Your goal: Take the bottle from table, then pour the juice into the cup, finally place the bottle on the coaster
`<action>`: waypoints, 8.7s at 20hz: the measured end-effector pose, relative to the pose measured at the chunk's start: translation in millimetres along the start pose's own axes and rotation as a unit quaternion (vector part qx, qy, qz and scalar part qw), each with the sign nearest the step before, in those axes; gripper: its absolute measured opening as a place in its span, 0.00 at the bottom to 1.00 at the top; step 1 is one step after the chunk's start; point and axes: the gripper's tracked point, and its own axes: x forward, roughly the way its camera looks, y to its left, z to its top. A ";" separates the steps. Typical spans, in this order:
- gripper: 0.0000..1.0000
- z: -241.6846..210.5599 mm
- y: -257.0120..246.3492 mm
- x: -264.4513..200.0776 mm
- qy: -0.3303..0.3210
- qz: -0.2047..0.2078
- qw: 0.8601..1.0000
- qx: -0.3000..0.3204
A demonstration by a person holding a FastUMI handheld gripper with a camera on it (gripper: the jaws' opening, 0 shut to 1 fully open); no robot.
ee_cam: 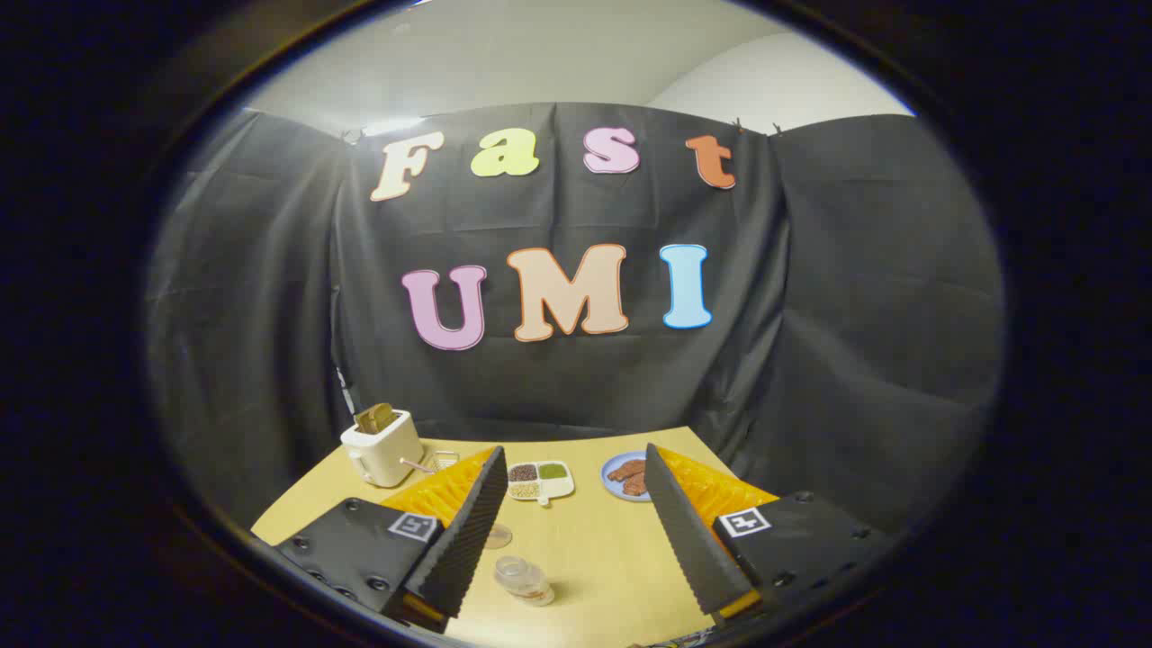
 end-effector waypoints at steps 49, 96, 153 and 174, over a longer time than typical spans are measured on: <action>0.97 -211.2 63.8 -6.3 0.101 0.105 0.989 0.022; 0.77 -356.3 81.9 75.0 0.245 0.104 0.964 -0.022; 0.76 -245.1 144.2 63.3 0.099 -0.099 0.799 -0.585; 0.76 -236.8 159.8 79.5 0.047 -0.062 0.700 -0.710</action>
